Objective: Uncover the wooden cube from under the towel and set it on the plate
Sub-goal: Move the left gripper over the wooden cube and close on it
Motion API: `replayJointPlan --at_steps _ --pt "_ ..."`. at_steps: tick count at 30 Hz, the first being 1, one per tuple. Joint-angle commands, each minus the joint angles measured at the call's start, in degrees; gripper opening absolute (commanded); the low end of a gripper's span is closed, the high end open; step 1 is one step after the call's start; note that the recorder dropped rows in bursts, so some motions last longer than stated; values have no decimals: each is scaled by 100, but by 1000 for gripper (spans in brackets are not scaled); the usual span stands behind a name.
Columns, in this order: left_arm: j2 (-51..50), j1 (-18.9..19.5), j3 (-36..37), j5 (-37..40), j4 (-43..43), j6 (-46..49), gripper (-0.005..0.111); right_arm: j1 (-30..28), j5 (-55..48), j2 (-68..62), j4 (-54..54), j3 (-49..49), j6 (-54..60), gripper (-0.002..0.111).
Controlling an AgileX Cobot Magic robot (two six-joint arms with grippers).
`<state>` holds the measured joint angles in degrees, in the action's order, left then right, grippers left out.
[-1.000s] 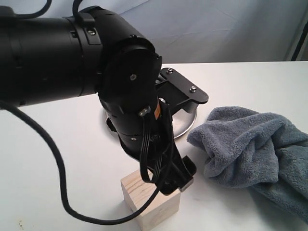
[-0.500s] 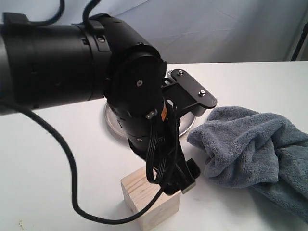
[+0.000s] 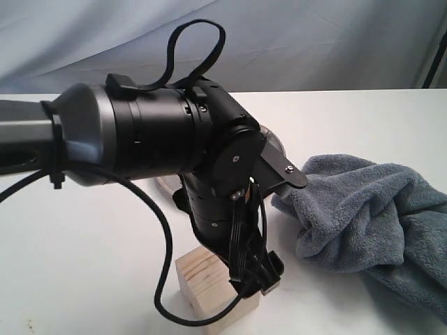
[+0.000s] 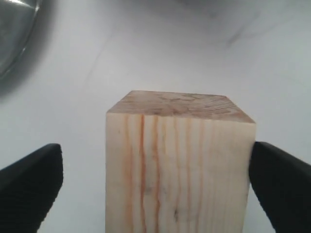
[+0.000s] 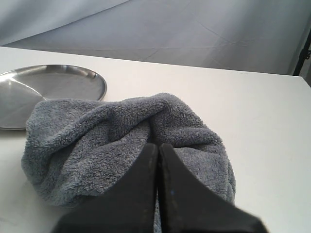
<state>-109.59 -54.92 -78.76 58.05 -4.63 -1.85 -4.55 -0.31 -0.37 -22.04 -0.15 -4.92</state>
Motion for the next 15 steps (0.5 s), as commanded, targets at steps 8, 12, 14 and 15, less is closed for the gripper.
replayJointPlan --at_steps 8,12,14,15 --pt "-6 472 10 471 1015 768 98 0 -68 37 -28 15 -23 3" --pt "-6 472 10 307 1048 863 98 0 -68 37 -28 15 -23 3" --pt "-6 472 10 296 1151 1038 98 0 -68 37 -28 15 -23 3" --pt "-6 472 10 306 1231 1137 98 0 -68 37 -28 15 -23 3"
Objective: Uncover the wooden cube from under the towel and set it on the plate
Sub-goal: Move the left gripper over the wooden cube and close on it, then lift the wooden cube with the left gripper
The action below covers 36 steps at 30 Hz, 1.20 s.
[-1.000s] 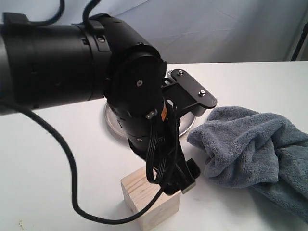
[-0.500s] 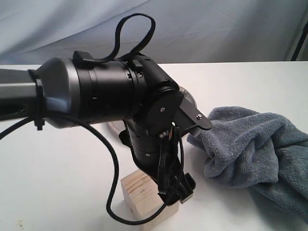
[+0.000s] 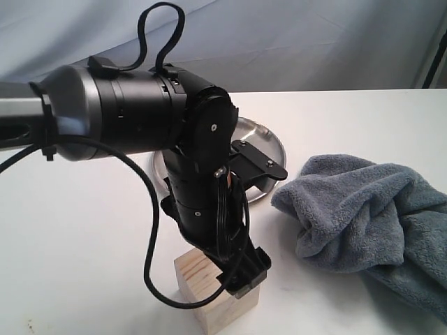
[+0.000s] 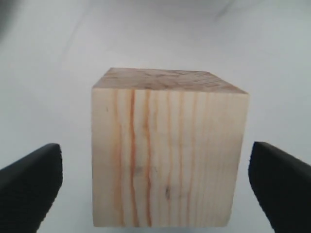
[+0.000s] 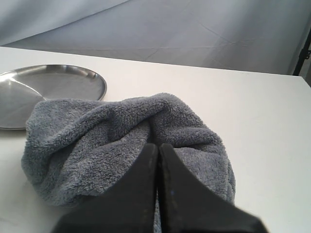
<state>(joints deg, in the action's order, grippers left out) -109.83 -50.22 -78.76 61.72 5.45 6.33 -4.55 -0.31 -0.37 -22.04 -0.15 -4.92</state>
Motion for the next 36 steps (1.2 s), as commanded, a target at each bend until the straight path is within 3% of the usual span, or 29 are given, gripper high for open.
replayJointPlan --at_steps 1,14,24,32,36 --pt "17 2 10 -51 311 442 98 0 -68 37 -28 15 -23 3" --pt "17 2 43 -369 422 741 98 0 -68 37 -28 15 -23 3" --pt "17 2 908 -1025 199 740 98 0 -68 37 -28 15 -23 3" --pt "17 2 1397 -1841 248 746 98 0 -68 37 -28 15 -23 3" --pt "17 2 1421 -1881 248 746 98 0 -68 37 -28 15 -23 3"
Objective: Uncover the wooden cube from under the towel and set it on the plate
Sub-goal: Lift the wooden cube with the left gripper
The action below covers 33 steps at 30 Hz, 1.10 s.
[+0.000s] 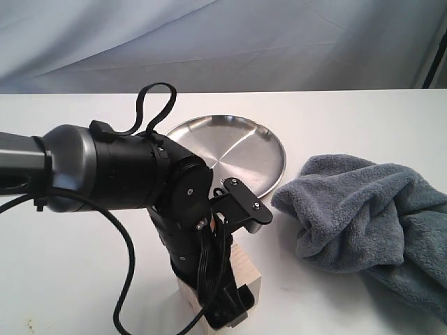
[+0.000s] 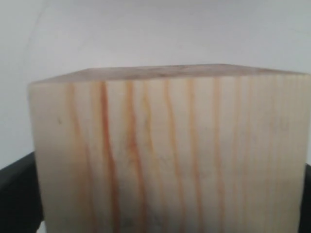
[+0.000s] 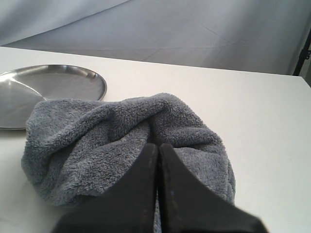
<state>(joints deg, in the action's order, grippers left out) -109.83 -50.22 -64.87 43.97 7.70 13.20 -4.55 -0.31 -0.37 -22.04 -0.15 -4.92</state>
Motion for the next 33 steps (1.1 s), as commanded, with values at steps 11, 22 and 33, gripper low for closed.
replayJointPlan --at_steps 11,22,33 --pt "-562 2 32 -30 -94 32 98 0 -68 37 -28 15 -23 3" --pt "-562 2 32 -30 -94 36 75 0 -68 37 -28 15 -23 3" --pt "-507 2 -26 -1 -171 36 31 0 -68 37 -28 15 -23 3"
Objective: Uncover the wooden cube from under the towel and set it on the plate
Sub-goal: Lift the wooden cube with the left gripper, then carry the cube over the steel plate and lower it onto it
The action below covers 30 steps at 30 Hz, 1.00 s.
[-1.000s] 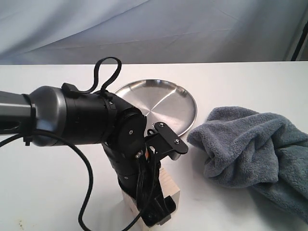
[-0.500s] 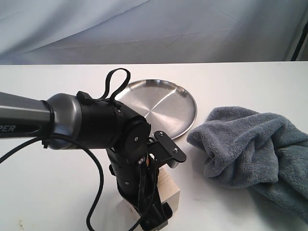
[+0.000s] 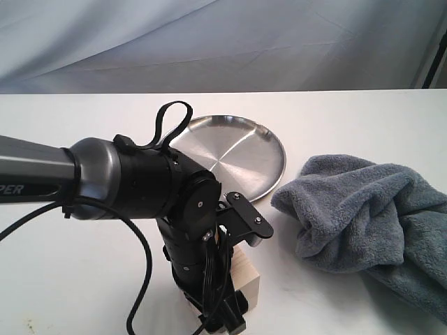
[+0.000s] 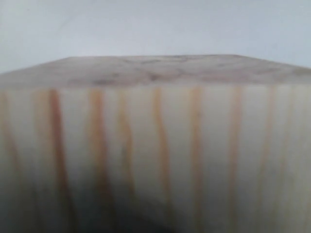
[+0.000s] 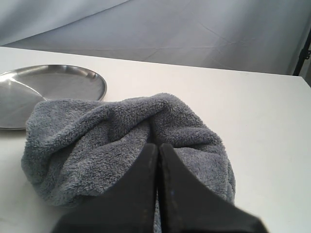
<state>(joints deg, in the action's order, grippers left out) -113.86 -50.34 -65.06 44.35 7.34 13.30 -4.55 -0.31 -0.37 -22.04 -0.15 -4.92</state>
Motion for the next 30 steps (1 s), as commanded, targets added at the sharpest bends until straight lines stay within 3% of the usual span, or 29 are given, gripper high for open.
replayJointPlan --at_steps 1,13,21,30 --pt "-73 14 -55 -13 -222 16 30 0 -68 37 -28 15 -23 3" --pt "356 14 -776 661 -200 -14 30 0 -68 37 -28 15 -23 3" --pt "356 14 -1302 1069 -262 -634 30 0 -68 37 -28 15 -23 3" --pt "263 151 -2038 1118 -1075 -1669 30 0 -68 37 -28 15 -23 3"
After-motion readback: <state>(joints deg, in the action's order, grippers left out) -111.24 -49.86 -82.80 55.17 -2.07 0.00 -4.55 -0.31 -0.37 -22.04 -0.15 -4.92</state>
